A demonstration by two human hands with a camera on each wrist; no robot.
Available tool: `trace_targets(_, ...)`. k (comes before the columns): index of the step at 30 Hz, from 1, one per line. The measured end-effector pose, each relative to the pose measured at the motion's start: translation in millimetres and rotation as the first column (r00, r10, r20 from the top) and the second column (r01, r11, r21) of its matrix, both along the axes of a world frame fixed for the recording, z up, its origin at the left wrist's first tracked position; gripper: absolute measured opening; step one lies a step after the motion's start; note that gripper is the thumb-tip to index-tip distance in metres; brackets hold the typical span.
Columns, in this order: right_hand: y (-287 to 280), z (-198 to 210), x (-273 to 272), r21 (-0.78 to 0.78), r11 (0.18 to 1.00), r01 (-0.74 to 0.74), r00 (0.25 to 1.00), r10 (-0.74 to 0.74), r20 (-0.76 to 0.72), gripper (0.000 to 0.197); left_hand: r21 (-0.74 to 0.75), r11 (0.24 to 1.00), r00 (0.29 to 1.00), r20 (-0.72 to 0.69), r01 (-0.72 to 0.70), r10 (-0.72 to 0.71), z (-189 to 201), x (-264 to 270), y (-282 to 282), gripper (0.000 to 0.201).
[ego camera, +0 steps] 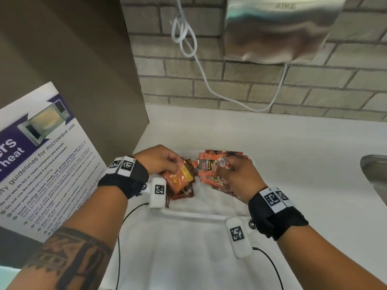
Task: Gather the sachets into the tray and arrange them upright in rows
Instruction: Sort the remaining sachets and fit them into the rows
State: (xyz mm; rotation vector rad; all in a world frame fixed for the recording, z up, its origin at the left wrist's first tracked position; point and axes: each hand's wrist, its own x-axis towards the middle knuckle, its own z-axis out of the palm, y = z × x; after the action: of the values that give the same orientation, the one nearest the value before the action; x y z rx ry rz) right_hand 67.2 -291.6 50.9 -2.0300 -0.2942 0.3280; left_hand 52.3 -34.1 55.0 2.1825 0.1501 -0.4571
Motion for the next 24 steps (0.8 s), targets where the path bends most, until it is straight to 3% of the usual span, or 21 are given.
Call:
trace_targets(1, 1.5, 3.6, 0.7, 0.074, 0.997, 0.026, 0.999, -0.022, -0.048, 0.020, -0.153, 0.983, 0.995, -0.001, -0.099, 0.100, 1.1, -0.7, 1.0, 0.019)
trace_targets(3, 7.3, 13.1, 0.1, 0.216, 0.974, 0.074, 0.986, -0.040, -0.159, 0.014, -0.433, 0.869, 0.969, -0.052, -0.241, 0.243, 4.1, -2.7, -4.2, 0.021)
trace_targets(7, 25.7, 19.5, 8.7, 0.387, 0.912, 0.139, 0.966, -0.038, -0.257, 0.014, -0.735, 0.599, 0.943, -0.178, -0.317, 0.281, 7.2, -1.8, -27.9, 0.029)
trace_targets(12, 39.4, 16.3, 17.9, 0.387, 0.899, 0.206, 0.952, -0.093, -0.292, 0.008, -0.889, 0.284, 0.913, -0.269, -0.358, 0.306, 3.6, 3.4, -55.8, 0.047)
trace_targets(16, 40.2, 12.2, 20.4, 0.368, 0.901, 0.231, 0.955, -0.139, -0.261, 0.011, -0.927, 0.126, 0.890, -0.294, -0.355, 0.348, -3.4, 8.7, -70.6, 0.058)
trace_targets(19, 39.4, 7.5, 23.8, 0.346, 0.910, 0.230, 0.961, -0.155, -0.231, 0.024, -0.940, 0.042, 0.899, -0.309, -0.338, 0.310, -10.5, 9.1, -73.5, 0.063)
trace_targets(21, 40.3, 3.8, 23.9, 0.380, 0.888, 0.258, 0.954, -0.172, -0.246, 0.032, -0.955, 0.035, 0.920, -0.272, -0.293, 0.283, -9.2, 8.0, -77.1, 0.056)
trace_targets(22, 40.2, 0.7, 23.6, 0.375, 0.889, 0.264, 0.955, -0.186, -0.231, 0.034, -0.960, 0.070, 0.925, -0.240, -0.271, 0.294, -9.0, 8.5, -79.9, 0.050)
trace_targets(24, 39.4, -5.3, 24.0, 0.311, 0.919, 0.243, 0.968, -0.209, -0.137, 0.037, -0.943, 0.216, 0.919, -0.163, -0.252, 0.360, -10.8, 9.4, -84.8, 0.044)
